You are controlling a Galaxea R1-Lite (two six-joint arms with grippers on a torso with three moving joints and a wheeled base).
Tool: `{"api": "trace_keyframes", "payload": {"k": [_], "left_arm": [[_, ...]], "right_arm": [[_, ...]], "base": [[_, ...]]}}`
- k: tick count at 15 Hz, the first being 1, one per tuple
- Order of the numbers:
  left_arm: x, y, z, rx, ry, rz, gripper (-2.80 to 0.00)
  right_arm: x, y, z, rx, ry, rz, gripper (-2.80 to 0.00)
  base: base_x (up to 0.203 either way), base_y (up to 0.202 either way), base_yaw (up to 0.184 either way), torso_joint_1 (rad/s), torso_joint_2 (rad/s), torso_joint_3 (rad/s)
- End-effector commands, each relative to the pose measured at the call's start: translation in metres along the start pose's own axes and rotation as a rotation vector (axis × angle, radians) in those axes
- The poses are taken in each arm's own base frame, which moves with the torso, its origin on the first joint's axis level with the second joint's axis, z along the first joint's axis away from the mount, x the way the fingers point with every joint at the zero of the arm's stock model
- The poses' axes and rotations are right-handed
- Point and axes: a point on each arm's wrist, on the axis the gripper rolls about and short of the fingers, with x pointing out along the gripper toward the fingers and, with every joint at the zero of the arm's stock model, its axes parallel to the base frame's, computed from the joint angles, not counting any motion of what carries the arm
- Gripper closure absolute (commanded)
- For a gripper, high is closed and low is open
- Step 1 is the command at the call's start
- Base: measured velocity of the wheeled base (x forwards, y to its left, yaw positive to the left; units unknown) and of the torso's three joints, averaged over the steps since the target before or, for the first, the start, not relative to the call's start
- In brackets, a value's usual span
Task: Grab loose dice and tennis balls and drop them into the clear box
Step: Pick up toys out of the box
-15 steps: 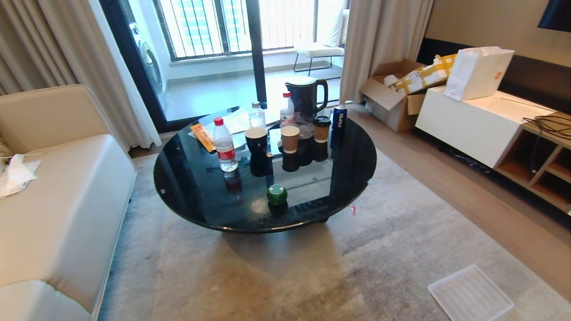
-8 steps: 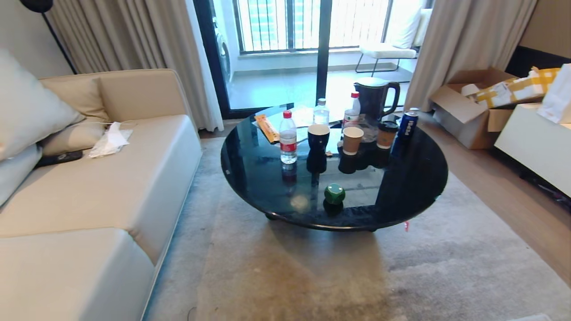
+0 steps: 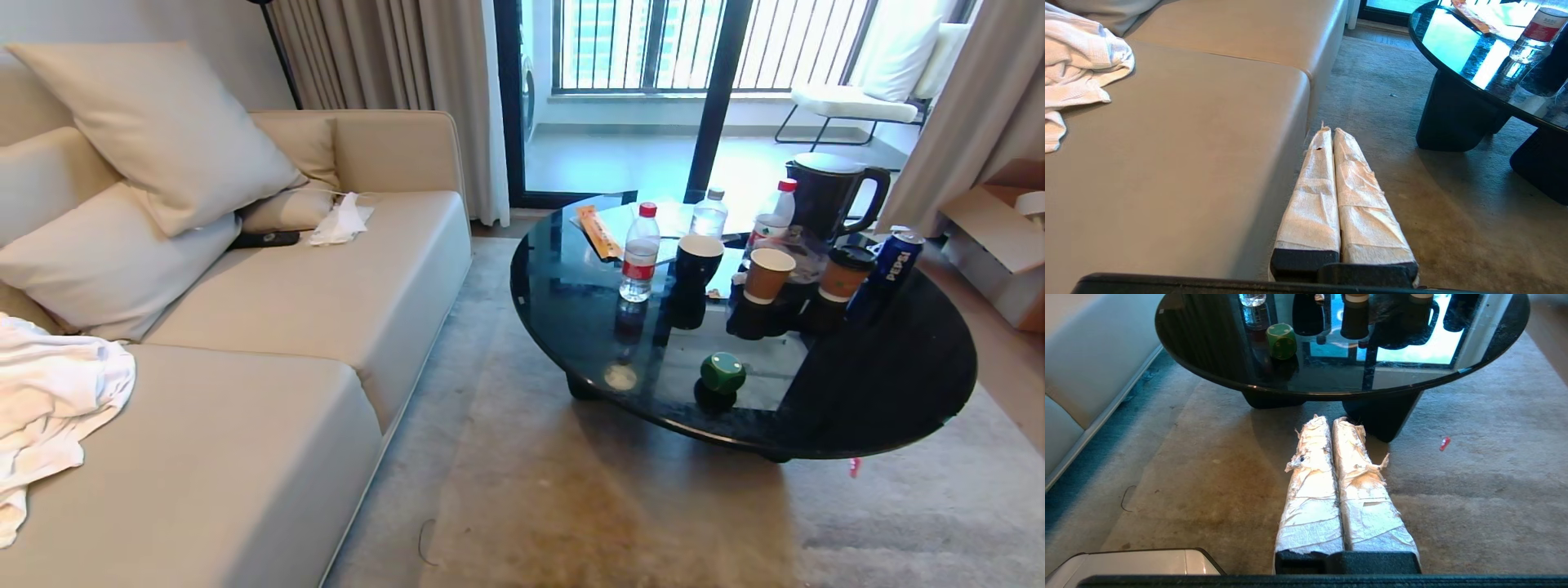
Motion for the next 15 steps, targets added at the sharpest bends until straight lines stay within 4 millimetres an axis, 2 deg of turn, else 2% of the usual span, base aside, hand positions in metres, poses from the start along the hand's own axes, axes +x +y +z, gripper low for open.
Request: {"api": "trace_keyframes", "payload": {"k": [1, 6, 15], "left_arm": [[0.0001, 0.0000, 0.0001, 0.001, 0.001, 0.000, 0.00], [0.0000, 0.0000, 0.0000, 0.002, 0.000, 0.000, 0.00], [0.0000, 0.0000, 0.0000, 0.002, 0.000, -0.001, 0.00]], "right_arm": [[0.0001, 0.0000, 0.0001, 0.000, 0.001, 0.000, 0.00], [0.0001, 0.0000, 0.0001, 0.000, 0.001, 0.000, 0.00], [0.0001, 0.0000, 0.0001, 0.000, 0.001, -0.002, 0.00]], "base": [[0.000, 0.000, 0.000, 0.000, 0.00, 0.000], [0.010, 0.000, 0.000, 0.000, 0.00, -0.001], [0.179, 0.000, 0.000, 0.002, 0.00, 0.004]]}}
